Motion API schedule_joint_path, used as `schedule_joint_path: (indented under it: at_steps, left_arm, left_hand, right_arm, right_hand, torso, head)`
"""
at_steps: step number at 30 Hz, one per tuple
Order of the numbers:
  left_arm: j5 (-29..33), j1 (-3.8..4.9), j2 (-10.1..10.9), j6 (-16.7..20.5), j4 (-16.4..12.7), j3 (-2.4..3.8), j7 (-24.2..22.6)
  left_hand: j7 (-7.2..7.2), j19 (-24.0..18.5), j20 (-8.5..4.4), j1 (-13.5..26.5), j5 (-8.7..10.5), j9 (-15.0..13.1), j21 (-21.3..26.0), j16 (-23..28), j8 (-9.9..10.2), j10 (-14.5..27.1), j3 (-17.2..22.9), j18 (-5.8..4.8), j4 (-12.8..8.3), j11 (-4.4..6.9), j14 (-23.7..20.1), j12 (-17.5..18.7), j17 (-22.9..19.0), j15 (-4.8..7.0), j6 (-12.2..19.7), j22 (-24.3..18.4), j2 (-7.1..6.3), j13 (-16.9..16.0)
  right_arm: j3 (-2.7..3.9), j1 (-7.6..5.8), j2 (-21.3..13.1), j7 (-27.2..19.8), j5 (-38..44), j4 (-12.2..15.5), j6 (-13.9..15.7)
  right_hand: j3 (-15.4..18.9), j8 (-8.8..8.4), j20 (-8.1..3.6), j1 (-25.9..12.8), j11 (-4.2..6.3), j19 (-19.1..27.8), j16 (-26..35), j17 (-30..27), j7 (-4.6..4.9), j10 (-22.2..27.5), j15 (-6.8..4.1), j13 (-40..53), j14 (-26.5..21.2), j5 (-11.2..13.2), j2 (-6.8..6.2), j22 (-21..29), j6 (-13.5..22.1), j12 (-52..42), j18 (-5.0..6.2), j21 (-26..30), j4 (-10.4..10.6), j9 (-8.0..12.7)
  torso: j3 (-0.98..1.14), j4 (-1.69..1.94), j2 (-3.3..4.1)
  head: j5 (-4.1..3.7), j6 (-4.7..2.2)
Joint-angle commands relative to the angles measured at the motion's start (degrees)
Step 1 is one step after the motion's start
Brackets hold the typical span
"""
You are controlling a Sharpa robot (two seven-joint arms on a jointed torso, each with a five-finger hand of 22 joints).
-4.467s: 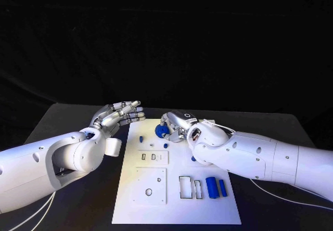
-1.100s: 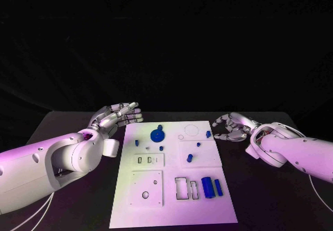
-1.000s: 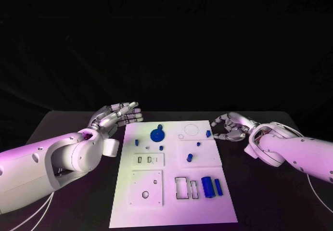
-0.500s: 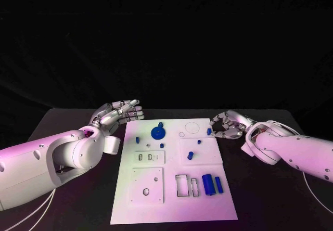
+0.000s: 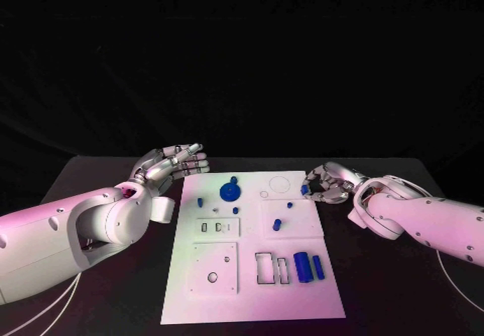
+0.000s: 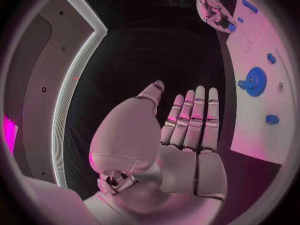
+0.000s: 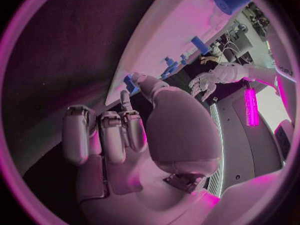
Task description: Assemble the parts on the task board
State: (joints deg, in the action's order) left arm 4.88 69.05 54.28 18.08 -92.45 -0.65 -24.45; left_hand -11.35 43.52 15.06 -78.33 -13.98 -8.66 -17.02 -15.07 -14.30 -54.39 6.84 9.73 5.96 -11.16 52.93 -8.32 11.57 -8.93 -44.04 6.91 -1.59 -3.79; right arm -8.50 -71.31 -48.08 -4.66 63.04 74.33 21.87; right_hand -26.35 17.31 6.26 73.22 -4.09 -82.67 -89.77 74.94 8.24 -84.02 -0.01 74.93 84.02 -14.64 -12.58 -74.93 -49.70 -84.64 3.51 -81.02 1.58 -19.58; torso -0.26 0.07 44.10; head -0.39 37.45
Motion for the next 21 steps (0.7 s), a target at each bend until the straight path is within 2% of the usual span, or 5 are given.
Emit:
schedule_joint_path:
  at_steps: [1,16,21]
  left_arm:
    - [0.09,0.02,-0.05,-1.02,-0.17,0.04,-0.16]
    - [0.09,0.03,0.06,-1.09,-0.18,0.04,-0.02]
    - [0.09,0.03,0.08,-1.15,-0.17,0.04,0.08]
  left_hand:
    - [-2.14,0.42,0.12,0.18,0.16,-0.01,0.37,0.26,-0.11,-0.23,-0.21,0.65,-0.23,-0.05,0.09,0.39,0.12,-0.01,0.0,-0.11,0.43,-0.03]
    - [-2.16,0.43,0.12,0.24,0.26,0.01,0.37,0.27,-0.08,-0.23,-0.24,0.65,-0.2,-0.07,0.1,0.44,0.14,-0.01,0.07,-0.13,0.45,-0.02]
    - [-2.16,0.43,0.12,0.24,0.26,0.01,0.37,0.27,-0.08,-0.23,-0.24,0.65,-0.2,-0.07,0.1,0.44,0.14,-0.01,0.07,-0.13,0.45,-0.02]
  right_arm:
    - [-0.02,0.12,0.21,0.68,1.43,0.2,-1.54]
    - [-0.01,0.25,0.81,0.81,1.58,-0.1,-0.92]
    - [-0.01,0.25,0.87,0.76,1.5,-0.29,-0.73]
  right_hand:
    - [-0.32,0.35,-0.24,-0.02,0.56,-0.26,-0.23,15.06,-0.04,-1.36,-0.26,9.14,5.98,-0.29,0.34,-6.16,-0.3,-0.14,-0.58,-0.07,0.06,-0.06]
    - [-0.39,0.28,-0.29,-0.07,0.58,-0.25,-0.23,15.06,-0.05,-1.42,-0.31,9.21,5.98,-0.31,0.28,-6.14,-0.3,-0.21,-0.58,-0.05,0.04,-0.04]
    - [-0.83,0.41,-0.41,-0.31,0.7,-0.34,-0.23,15.06,-0.2,-1.58,-0.41,9.37,5.98,-0.43,0.71,-6.24,-0.89,-0.36,-0.6,-0.11,0.26,-0.12]
  torso:
    - [0.0,0.04,0.02]
    - [0.02,0.03,0.05]
    - [0.02,0.03,0.03]
  head:
    - [0.01,0.15]
    - [0.0,0.33]
    - [0.01,0.37]
